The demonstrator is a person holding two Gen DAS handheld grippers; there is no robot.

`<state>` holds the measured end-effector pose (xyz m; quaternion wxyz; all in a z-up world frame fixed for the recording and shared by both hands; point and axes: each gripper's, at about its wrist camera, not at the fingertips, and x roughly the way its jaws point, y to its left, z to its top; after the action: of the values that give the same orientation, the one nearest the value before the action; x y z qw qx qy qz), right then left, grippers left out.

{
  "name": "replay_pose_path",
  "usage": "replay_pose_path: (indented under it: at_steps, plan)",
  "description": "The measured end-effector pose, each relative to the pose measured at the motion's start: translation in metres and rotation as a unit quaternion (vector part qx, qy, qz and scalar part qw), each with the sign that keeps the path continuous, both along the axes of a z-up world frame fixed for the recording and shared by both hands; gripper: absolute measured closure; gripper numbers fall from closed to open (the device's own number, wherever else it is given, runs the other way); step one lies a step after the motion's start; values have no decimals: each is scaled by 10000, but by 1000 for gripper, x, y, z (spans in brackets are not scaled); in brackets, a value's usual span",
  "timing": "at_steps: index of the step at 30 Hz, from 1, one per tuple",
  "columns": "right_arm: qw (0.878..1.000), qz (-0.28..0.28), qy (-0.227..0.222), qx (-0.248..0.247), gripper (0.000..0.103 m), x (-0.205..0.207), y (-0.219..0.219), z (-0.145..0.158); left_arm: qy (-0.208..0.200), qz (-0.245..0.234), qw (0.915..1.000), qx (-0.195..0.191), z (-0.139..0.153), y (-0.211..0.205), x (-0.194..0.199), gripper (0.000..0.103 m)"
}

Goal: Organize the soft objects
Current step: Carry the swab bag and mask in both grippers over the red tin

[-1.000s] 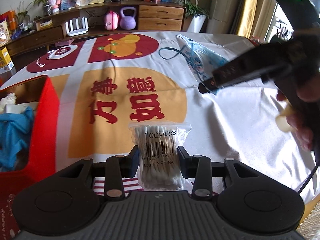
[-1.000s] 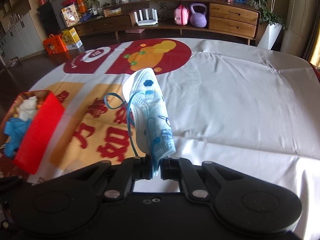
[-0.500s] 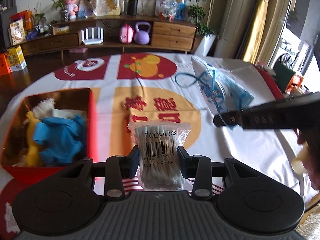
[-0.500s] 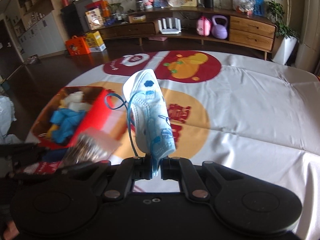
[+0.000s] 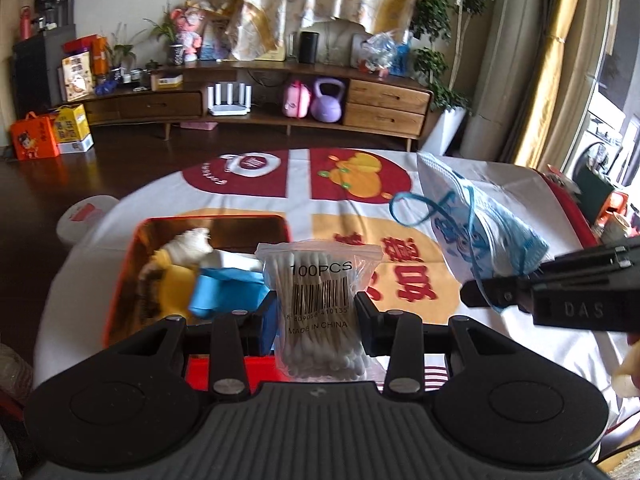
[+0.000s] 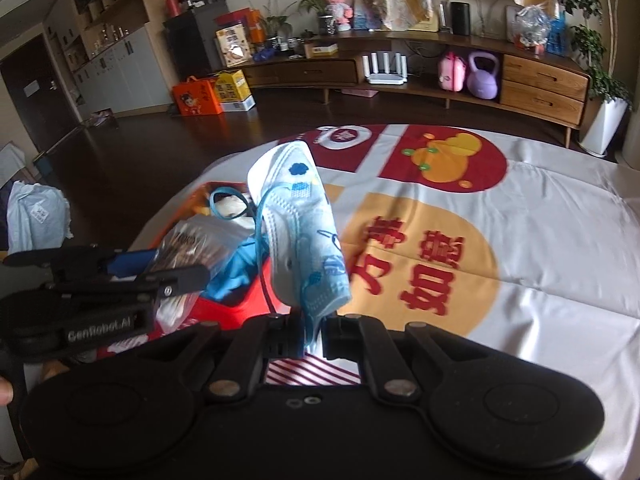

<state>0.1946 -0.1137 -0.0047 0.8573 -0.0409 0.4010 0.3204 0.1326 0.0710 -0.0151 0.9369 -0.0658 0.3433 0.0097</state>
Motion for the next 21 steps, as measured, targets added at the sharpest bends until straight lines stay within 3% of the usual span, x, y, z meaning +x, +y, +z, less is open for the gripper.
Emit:
replay_pose_path:
  at_steps: [21]
  plan:
    - [9993, 338, -8, -131, 96, 7, 92, -12, 128, 529, 9981, 301, -4, 85, 0, 64]
